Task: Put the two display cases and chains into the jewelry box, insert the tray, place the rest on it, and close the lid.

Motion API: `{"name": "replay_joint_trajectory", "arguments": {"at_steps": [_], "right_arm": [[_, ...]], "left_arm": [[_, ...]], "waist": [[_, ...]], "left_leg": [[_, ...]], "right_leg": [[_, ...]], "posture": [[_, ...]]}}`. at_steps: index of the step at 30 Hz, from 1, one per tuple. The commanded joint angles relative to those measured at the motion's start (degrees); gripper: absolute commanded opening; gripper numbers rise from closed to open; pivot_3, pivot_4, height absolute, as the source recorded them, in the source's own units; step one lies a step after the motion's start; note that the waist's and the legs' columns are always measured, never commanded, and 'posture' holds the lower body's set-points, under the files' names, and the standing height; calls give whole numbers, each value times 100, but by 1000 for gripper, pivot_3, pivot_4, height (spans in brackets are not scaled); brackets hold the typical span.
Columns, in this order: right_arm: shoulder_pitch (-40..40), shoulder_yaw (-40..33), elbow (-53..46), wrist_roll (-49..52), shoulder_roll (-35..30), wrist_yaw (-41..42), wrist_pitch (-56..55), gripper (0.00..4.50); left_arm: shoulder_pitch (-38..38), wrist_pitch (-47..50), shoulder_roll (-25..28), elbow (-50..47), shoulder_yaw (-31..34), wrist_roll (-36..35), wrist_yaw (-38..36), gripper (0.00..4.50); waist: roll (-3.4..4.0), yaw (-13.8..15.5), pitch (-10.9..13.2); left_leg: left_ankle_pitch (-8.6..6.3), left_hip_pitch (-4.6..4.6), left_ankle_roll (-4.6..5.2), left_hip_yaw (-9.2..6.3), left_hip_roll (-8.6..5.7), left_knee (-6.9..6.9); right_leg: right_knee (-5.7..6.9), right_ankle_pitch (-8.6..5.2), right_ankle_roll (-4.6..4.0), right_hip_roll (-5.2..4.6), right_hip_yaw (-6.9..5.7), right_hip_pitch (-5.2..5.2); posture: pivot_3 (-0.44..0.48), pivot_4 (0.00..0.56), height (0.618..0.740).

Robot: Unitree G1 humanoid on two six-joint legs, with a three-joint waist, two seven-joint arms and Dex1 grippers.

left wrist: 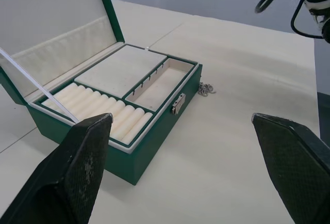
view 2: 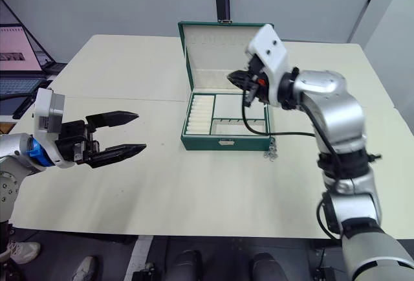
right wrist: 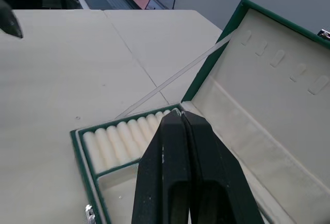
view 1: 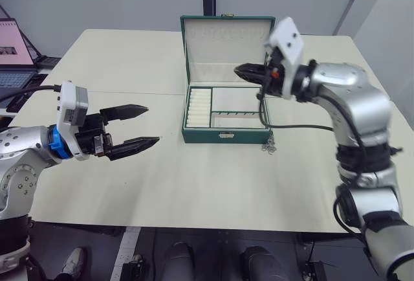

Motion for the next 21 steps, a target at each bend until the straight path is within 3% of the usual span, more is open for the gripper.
{"name": "replay_joint_trajectory", "arguments": {"at_steps": [1,9,14,21], "right_arm": [[885,-756,-1511,963,-415,132,1124,23],[3761,-1695,-3358,1667,-553,-512,1603,23],[5400,-2129,-3919,1689,-529,-706,996,23],[6341,-2175,-3988,1800,-524,-878,359,23]], "left_arm": [[41,-45,86,-18,167,-78,-97,4500],[644,-335,28,49,234,79,-335,4500],[1186,-557,-27,-23,410,110,-445,4500],[1378,-578,3,-99,486,26,-459,4500]], "waist": [[-2,6,-1],[-5,-16,-2],[-11,-12,-5],[-31,-12,-17]], "left_leg": [[-2,0,3,0,0,-1],[-7,2,11,-2,-3,-3],[-7,2,12,-3,-7,1],[-7,9,12,-9,-7,2]], "right_leg": [[-4,0,0,0,-1,3],[-10,0,0,2,7,8],[-16,-1,0,-1,8,14],[-15,1,-1,0,4,24]], "posture": [[0,150,737],[0,150,737],[0,150,737],[0,150,737]]}}
